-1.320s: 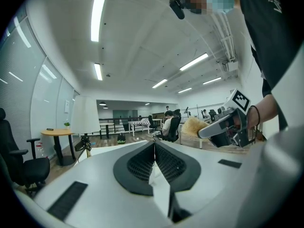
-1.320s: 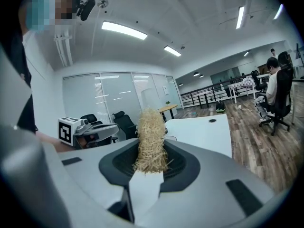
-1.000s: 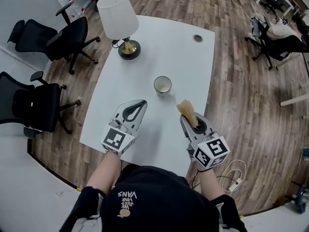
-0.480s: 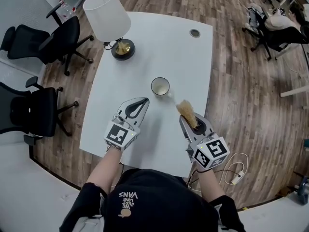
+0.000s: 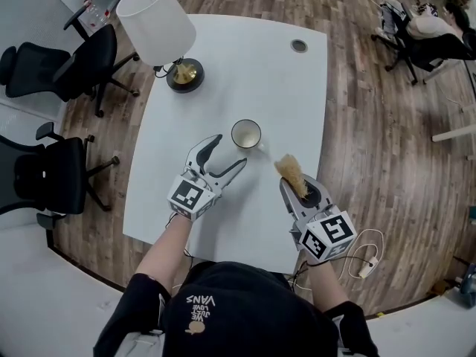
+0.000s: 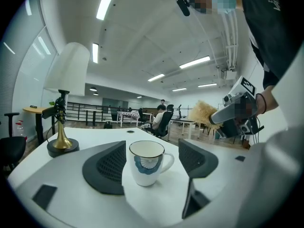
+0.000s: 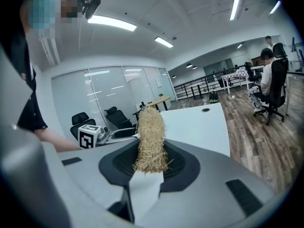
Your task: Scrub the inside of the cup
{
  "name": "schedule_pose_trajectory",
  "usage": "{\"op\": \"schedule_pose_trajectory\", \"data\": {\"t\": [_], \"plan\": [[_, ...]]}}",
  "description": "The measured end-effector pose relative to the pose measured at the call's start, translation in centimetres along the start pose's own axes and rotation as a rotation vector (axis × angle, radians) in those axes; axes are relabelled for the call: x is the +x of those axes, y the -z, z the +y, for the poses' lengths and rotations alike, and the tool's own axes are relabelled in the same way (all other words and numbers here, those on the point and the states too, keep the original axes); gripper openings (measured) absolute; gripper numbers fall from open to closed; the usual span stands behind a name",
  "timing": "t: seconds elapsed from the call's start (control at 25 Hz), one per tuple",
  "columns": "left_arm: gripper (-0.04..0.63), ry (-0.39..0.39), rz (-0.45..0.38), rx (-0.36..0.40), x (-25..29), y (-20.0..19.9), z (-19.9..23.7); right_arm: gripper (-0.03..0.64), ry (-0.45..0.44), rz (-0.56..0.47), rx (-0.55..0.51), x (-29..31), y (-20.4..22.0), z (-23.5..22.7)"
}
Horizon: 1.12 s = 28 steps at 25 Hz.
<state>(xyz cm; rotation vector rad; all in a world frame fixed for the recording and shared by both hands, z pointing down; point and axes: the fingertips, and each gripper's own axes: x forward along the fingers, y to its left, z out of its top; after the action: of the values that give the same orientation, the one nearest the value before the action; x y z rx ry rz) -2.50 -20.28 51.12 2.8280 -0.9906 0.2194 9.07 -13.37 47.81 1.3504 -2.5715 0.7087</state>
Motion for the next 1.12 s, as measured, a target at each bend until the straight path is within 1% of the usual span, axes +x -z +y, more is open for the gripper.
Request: {"op": "schedule_pose_trajectory", "data": {"t": [0.08, 0.28, 0.4, 0.48, 0.64, 0.72, 0.84, 0.96, 1.12], "plan": [[0.353, 0.013, 0.015, -0.010, 0.7, 0.8, 0.1, 0.100, -0.002, 0.006, 0.000, 0.2, 0.2, -0.1], [0.380, 0.020, 0.059, -0.040, 2.3, 2.8, 0.9, 0.100, -0.011, 0.022, 0.003, 0.7, 0.5, -0.3], [0.392, 0.028, 0.061, -0.070, 3.2, 3.7, 1.6, 0.100, -0.019, 0.029, 0.003, 1.2, 0.6, -0.4], [0.399, 0.040, 0.064, -0.074, 3.8, 4.1, 1.8, 0.100, -0.023, 0.033, 0.003, 1.4, 0.8, -0.5], [0.400, 0.070, 0.117, -0.009, 5.2, 5.4, 1.7, 0.100, -0.024, 0.046, 0.006, 1.7, 1.2, -0.8], [0.400, 0.074, 0.142, 0.007, 5.7, 5.9, 1.9, 0.100, -0.025, 0.053, 0.008, 1.9, 1.3, -0.9], [0.400, 0.094, 0.141, 0.027, 6.5, 5.8, 1.9, 0.100, -0.026, 0.061, 0.010, 2.1, 1.5, -1.2], [0.400, 0.147, 0.132, 0.059, 7.5, 5.4, 1.4, 0.100, -0.025, 0.068, 0.019, 2.1, 1.8, -1.4], [0.400, 0.250, 0.148, 0.092, 8.5, 5.3, 0.8, 0.100, -0.016, 0.075, 0.023, 2.2, 1.9, -1.7]]}}
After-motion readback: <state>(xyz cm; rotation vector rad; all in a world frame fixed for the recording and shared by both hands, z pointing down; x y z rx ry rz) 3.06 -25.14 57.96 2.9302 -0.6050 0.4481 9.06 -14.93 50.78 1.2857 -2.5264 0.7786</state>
